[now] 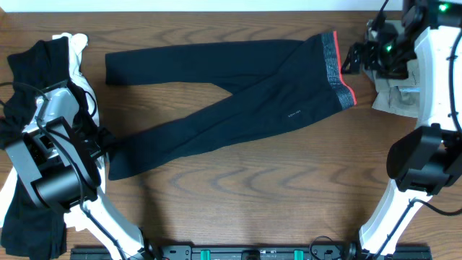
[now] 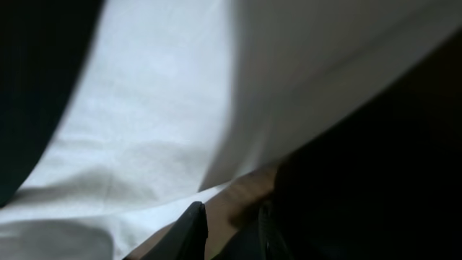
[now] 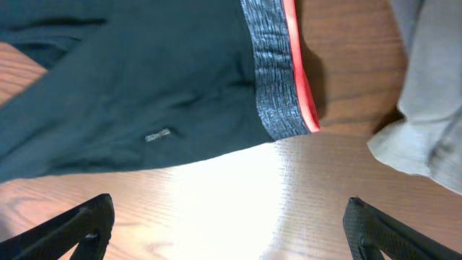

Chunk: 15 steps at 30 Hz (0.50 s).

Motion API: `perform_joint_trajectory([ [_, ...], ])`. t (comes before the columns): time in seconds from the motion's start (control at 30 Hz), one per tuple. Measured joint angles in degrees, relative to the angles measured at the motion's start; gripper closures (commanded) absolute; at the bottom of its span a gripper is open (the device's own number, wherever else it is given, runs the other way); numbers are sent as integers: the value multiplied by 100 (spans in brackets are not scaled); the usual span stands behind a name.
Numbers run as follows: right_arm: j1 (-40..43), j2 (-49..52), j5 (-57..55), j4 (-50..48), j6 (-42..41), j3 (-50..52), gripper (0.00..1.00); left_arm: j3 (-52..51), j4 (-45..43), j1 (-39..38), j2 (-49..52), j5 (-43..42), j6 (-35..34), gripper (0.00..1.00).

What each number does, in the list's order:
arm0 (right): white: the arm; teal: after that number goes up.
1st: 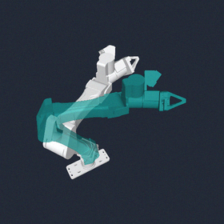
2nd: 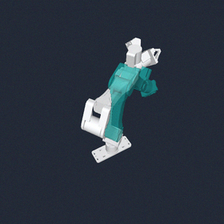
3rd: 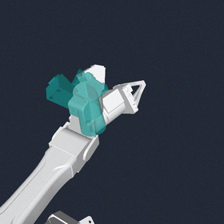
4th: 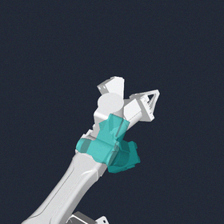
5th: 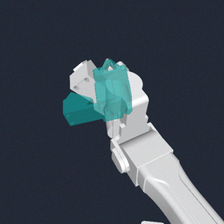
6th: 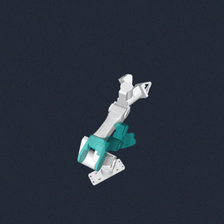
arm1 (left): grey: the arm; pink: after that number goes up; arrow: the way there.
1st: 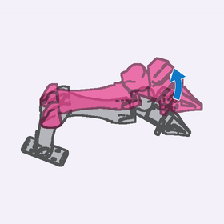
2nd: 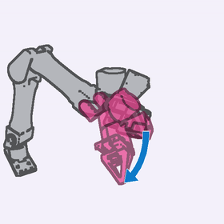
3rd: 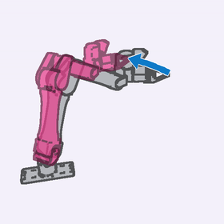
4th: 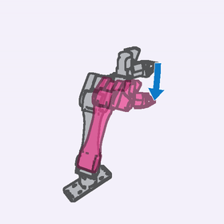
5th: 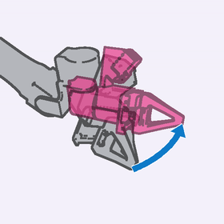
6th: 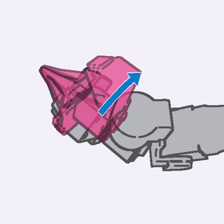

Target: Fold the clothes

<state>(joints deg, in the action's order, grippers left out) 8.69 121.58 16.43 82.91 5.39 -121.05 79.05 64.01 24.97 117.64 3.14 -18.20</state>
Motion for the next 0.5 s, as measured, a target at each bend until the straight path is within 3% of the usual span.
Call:
perform_joint_trajectory([
  [0.2, 0, 11, -48, -944, 297, 826, 12, 4, -496, 0, -566, -345, 74, 67],
  [0.4, 0, 15, -247, -2092, 455, 1628, 37, 11, -804, 0, -846, -597, 175, 62],
  [0.5, 4, 20, -306, -2590, 442, 2046, 41, 11, -857, 0, -846, -623, 197, 61],
])
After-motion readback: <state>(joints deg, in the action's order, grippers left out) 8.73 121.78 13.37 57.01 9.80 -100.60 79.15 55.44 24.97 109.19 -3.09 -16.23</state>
